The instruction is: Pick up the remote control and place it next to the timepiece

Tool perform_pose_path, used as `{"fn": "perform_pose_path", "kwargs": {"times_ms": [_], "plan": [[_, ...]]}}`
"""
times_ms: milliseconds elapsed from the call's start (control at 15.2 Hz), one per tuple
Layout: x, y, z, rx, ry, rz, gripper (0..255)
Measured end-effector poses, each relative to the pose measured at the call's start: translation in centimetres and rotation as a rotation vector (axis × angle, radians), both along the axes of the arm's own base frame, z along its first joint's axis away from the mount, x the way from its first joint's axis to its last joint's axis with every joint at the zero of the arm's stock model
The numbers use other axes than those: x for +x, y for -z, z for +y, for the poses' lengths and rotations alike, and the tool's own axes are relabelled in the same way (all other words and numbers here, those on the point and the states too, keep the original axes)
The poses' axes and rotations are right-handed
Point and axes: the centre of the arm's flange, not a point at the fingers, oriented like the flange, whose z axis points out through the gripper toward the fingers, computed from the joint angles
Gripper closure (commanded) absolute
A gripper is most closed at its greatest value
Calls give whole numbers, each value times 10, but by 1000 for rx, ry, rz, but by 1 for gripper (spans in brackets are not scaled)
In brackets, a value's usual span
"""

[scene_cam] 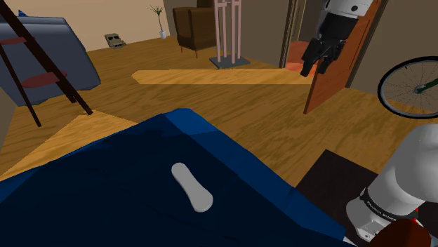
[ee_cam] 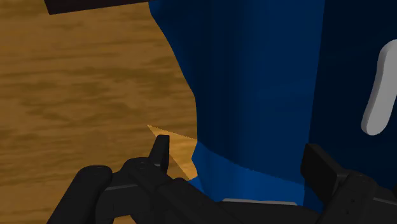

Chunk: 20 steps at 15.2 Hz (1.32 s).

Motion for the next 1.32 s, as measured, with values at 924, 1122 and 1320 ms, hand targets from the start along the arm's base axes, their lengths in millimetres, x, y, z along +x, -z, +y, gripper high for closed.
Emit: {"fn": "perform_pose_path", "kwargs": {"times_ms": [924, 1122, 1320], "plan": [[61, 68, 136, -51, -23, 52, 0], [78, 84, 173, -64, -28, 65, 0], [92, 106, 206, -76, -34, 78, 0]]}}
